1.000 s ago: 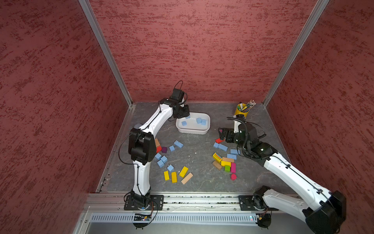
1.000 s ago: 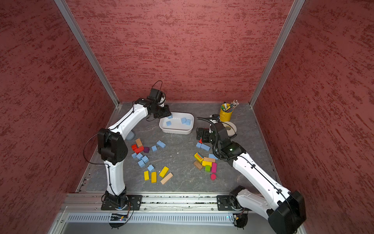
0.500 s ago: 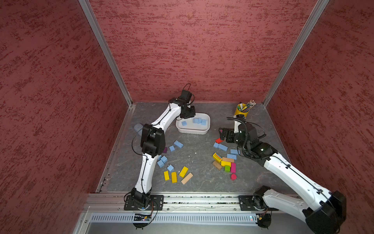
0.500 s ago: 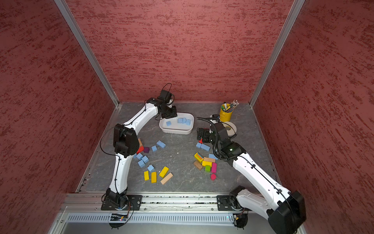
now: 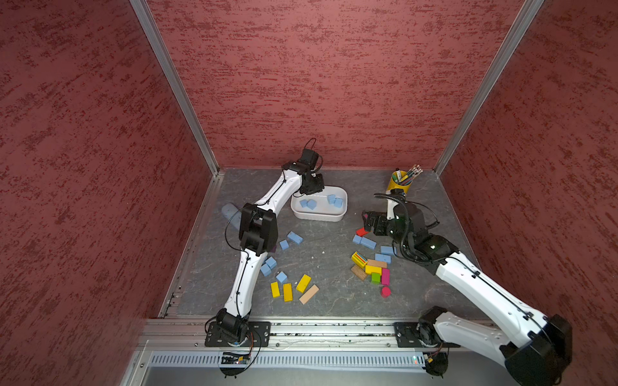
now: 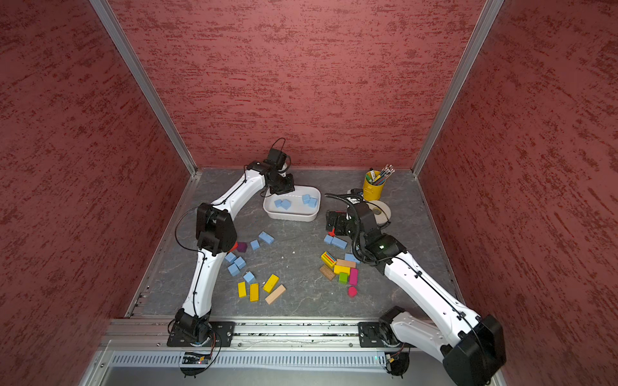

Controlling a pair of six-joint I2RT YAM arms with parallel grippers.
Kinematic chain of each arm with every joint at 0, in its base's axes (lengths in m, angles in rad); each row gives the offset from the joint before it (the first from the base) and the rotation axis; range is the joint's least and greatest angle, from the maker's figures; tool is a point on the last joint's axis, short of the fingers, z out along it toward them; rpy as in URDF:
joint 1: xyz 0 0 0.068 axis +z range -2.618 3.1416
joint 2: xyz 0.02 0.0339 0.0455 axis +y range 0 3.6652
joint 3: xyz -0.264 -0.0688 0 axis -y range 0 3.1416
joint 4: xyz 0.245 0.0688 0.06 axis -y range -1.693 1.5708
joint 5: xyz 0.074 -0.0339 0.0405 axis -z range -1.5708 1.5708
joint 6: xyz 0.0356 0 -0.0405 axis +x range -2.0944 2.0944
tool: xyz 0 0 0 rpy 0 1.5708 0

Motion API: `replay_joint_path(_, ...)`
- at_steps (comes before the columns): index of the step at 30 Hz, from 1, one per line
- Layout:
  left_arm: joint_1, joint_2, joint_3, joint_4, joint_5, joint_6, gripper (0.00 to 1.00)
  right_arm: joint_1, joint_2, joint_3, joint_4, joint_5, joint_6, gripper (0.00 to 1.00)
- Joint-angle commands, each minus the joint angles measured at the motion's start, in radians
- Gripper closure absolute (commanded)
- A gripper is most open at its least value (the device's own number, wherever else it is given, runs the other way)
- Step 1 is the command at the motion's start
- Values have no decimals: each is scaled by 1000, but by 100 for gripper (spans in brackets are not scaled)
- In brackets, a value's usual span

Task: Pick out the blue building blocks
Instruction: Place the building block in the storage box, then adjust the building block in the storage box.

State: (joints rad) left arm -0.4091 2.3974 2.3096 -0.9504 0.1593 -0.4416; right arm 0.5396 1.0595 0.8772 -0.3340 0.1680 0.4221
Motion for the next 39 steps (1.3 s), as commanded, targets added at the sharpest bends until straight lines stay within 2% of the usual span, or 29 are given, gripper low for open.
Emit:
replay_joint_path(1,-3,-44,-18,-1,5,10,63,-3,2,-10,1,27,-8,1)
replay_joint_path(6,-6,-133,-142,34,8,35,50,-3,13,-6,6,22,-12,1)
replay_joint_path(11,-11,-161,-201,11,-31,79,46,-3,15,-9,11,20,-13,1)
replay_joint_path(22,-49,-36,-97,-99,-161,189,45,-3,11,-11,7,19,-11,1)
replay_joint_path(30,-52,36,-32,-133,-203,242,45,-3,13,-12,6,20,-11,1)
replay_joint_path(39,-57,66,-23,-126,-248,267,44,-3,17,-16,8,16,-10,1)
